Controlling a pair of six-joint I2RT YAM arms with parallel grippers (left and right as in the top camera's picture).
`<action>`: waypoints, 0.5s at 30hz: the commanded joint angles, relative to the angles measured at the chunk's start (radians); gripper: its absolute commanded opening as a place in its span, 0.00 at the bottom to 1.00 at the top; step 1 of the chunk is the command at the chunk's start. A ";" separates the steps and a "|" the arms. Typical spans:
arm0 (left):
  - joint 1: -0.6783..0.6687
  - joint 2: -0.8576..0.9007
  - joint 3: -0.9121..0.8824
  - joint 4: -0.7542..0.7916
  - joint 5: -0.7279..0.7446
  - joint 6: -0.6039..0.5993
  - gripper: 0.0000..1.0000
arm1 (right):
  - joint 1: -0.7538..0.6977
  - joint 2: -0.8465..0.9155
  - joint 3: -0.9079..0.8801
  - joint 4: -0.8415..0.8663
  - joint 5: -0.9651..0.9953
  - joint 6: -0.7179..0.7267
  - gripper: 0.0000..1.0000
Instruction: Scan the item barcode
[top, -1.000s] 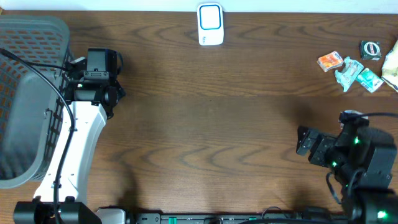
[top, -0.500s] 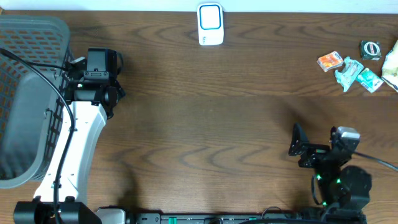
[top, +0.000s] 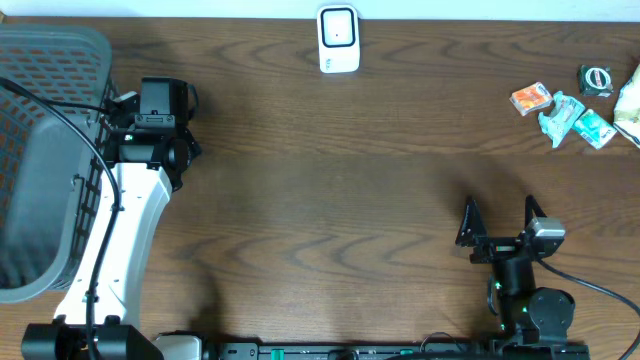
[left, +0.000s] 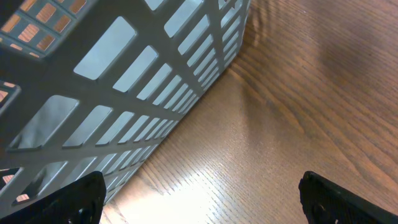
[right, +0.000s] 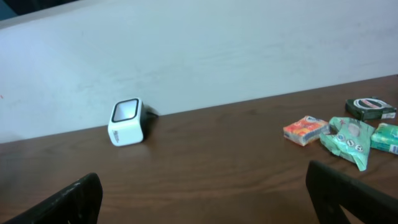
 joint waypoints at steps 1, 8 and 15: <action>0.004 0.004 -0.003 -0.002 -0.020 0.013 0.98 | 0.011 -0.024 -0.035 0.042 -0.002 -0.018 0.99; 0.004 0.004 -0.003 -0.002 -0.020 0.013 0.98 | 0.014 -0.024 -0.050 0.089 -0.007 -0.072 0.99; 0.004 0.004 -0.003 -0.003 -0.020 0.013 0.98 | 0.014 -0.024 -0.050 -0.014 -0.020 -0.202 0.99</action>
